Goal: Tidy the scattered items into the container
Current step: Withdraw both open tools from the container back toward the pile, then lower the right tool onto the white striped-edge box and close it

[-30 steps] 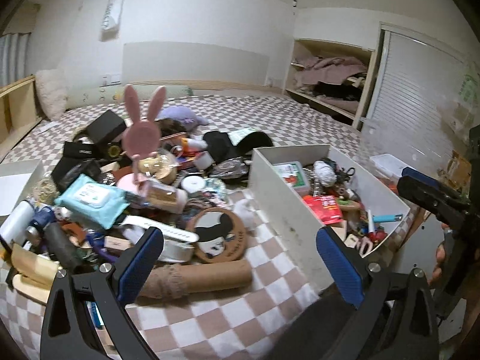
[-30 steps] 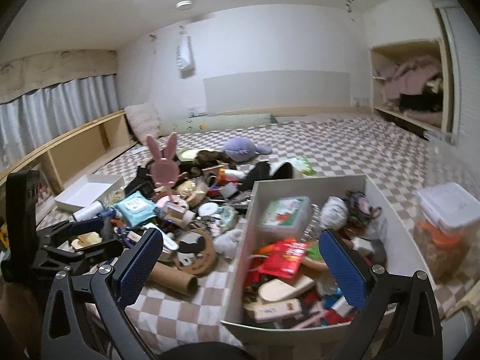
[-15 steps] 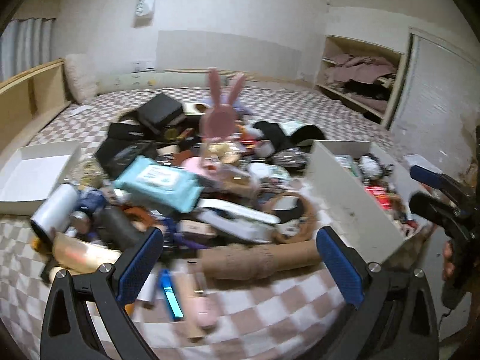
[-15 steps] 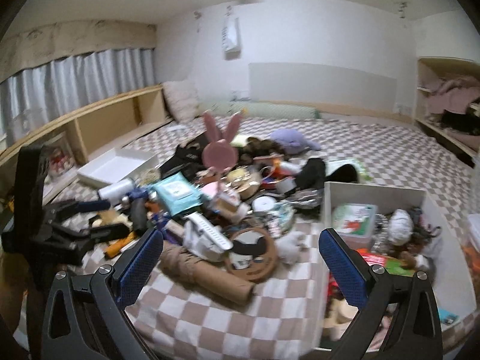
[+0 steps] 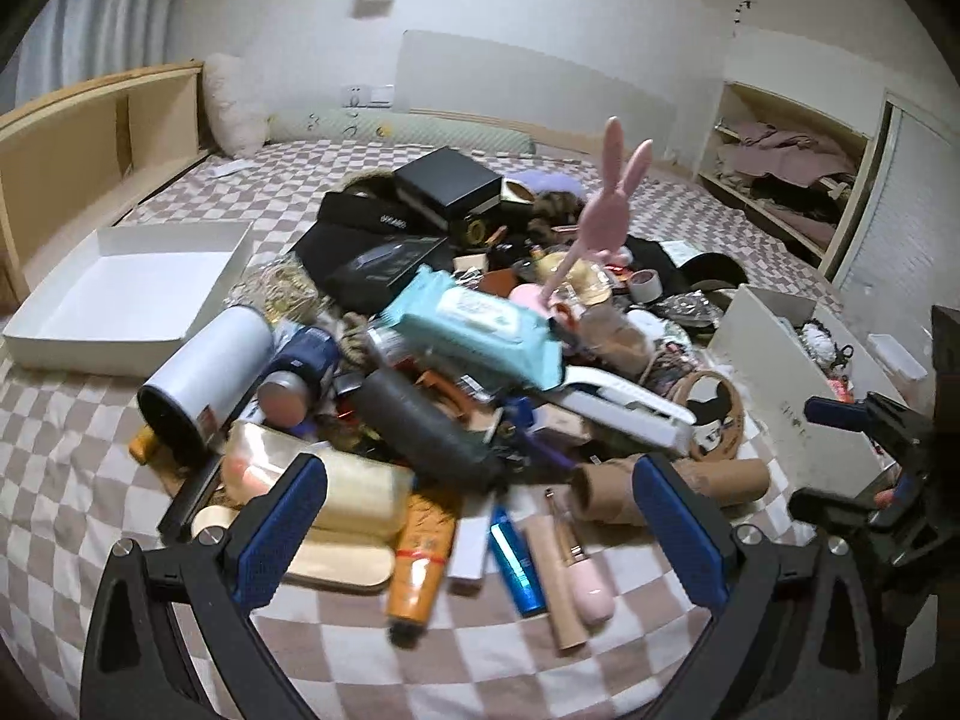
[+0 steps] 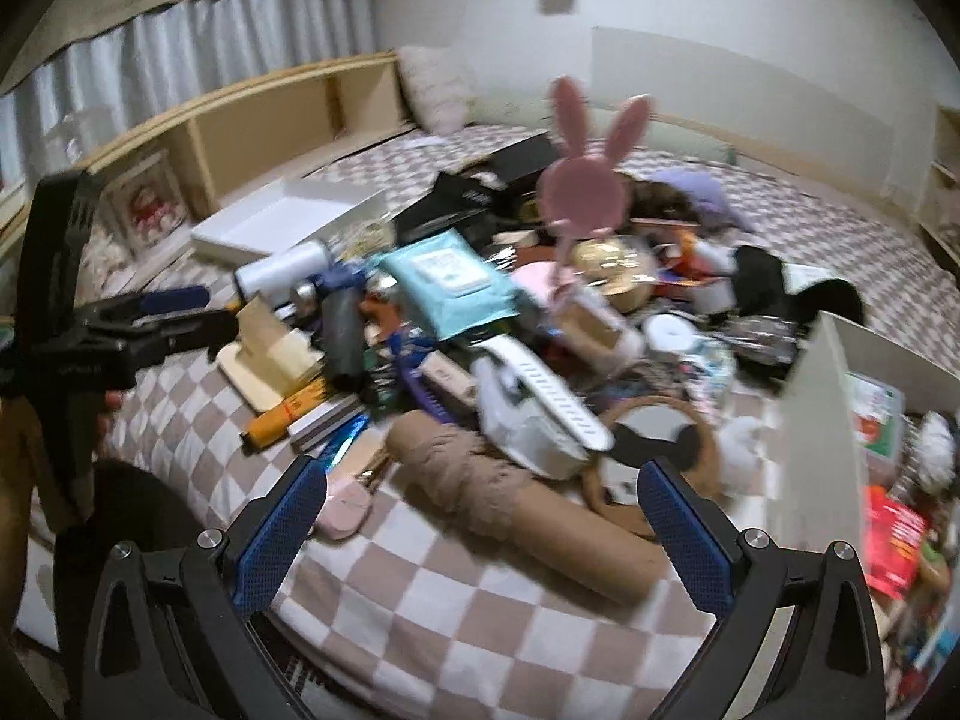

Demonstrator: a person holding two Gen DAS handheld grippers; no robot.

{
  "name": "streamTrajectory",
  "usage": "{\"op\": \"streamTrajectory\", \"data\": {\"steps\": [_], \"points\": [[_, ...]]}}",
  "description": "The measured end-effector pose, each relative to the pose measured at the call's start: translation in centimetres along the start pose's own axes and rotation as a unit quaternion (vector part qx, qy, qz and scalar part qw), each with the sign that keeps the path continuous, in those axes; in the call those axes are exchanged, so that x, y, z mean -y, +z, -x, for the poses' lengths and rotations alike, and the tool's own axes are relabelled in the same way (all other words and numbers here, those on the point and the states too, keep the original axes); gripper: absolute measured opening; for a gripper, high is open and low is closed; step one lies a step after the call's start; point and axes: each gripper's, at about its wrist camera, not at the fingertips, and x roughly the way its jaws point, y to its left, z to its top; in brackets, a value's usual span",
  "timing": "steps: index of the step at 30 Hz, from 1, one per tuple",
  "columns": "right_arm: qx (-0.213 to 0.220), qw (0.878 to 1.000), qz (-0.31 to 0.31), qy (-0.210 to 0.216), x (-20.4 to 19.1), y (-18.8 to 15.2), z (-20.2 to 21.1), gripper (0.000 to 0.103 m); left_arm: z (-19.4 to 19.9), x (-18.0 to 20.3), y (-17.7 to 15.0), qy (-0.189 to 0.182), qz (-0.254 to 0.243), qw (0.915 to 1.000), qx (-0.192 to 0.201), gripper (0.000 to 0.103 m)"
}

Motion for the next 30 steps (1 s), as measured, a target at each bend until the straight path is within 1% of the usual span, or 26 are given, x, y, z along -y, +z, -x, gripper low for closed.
{"op": "streamTrajectory", "data": {"steps": [4, 6, 10, 17, 22, 26, 30], "points": [[-0.021, 0.999, 0.026, 0.017, -1.9, 0.1, -2.6, 0.103, -0.3, -1.4, -0.4, -0.004, 0.01, 0.9999, -0.009, 0.103], [-0.033, 0.998, 0.04, 0.023, -2.7, 0.1, -3.8, 0.103, -0.5, -2.2, -0.5, -0.006, 0.026, 0.9996, -0.006, 0.103], [-0.045, 0.996, 0.054, 0.053, -3.9, 0.3, -5.6, 0.103, -1.0, -3.6, -0.6, -0.002, 0.061, 0.9981, 0.003, 0.103], [-0.042, 0.987, 0.053, 0.145, -5.0, 0.6, -8.1, 0.103, -2.1, -4.9, -0.8, 0.027, 0.092, 0.9952, 0.024, 0.103], [-0.044, 0.978, 0.063, 0.196, -6.0, 0.7, -9.7, 0.103, -3.0, -5.8, -1.3, 0.042, 0.111, 0.9928, 0.02, 0.102], [-0.053, 0.97, 0.076, 0.225, -6.9, 0.5, -11.5, 0.103, -3.1, -6.7, -1.8, 0.026, 0.139, 0.9898, 0.022, 0.103], [-0.059, 0.963, 0.09, 0.247, -7.6, 0.5, -13.3, 0.103, -3.6, -7.8, -2.2, 0.018, 0.175, 0.9844, 0.016, 0.103]]}}
